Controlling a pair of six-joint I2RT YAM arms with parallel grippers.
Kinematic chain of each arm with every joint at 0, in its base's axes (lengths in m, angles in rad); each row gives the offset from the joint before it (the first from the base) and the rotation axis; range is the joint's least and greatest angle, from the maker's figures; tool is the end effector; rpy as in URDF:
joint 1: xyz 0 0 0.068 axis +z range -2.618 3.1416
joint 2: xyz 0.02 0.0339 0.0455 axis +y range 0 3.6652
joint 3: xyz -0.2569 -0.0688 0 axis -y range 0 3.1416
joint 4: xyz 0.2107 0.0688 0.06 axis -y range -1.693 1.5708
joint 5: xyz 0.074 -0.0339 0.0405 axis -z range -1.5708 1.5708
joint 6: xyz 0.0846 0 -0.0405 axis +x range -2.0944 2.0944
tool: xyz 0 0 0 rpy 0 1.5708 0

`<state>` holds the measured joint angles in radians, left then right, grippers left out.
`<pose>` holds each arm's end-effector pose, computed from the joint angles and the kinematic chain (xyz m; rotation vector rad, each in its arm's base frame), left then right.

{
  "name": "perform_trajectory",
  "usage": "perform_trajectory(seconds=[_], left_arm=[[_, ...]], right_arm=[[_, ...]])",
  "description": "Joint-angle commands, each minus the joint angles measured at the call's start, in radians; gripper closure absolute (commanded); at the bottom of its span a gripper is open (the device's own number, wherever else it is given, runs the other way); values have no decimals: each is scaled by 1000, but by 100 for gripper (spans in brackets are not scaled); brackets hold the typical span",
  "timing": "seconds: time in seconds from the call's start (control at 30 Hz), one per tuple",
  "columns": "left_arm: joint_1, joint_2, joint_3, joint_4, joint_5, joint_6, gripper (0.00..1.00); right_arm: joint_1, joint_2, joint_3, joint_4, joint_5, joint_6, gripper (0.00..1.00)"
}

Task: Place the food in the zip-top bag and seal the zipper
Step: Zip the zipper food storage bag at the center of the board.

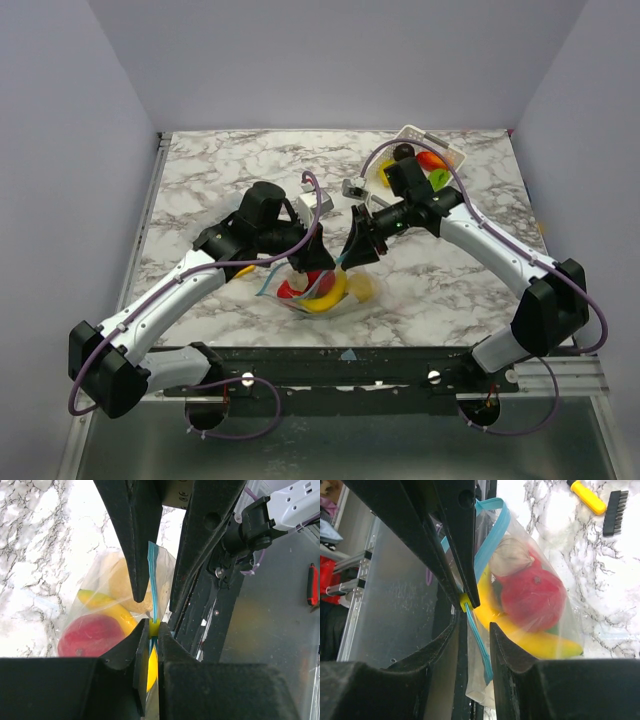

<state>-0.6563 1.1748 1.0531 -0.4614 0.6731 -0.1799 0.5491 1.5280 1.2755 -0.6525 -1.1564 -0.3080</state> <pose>0.1693 -0.1970 0.3073 0.9286 2.0553 -1.1931 0.2110 0.2199 0.2906 -1.3665 1.7957 1.5176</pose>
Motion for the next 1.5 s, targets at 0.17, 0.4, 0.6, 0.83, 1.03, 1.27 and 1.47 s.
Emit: perform_trajectory(seconds=[0.17, 0.4, 0.6, 0.83, 1.03, 1.27, 1.47], left_arm=[[4, -1, 22, 10, 40, 11, 100], [4, -7, 22, 5, 32, 8, 100], [4, -12, 30, -11, -29, -6, 100], [5, -10, 33, -18, -48, -16, 100], [7, -13, 40, -34, -60, -19, 100], [9, -45, 30, -62, -90, -16, 100], [11, -66, 10, -75, -100, -16, 100]], right_arm=[[28, 12, 42, -32, 84, -23, 76], [32, -20, 16, 108, 194, 121, 100], [35, -91, -62, 284, 446, 395, 100], [41, -181, -136, 362, 723, 626, 100], [41, -247, -178, 379, 924, 637, 100], [41, -317, -241, 397, 1128, 677, 100], [41, -385, -282, 392, 1275, 717, 100]])
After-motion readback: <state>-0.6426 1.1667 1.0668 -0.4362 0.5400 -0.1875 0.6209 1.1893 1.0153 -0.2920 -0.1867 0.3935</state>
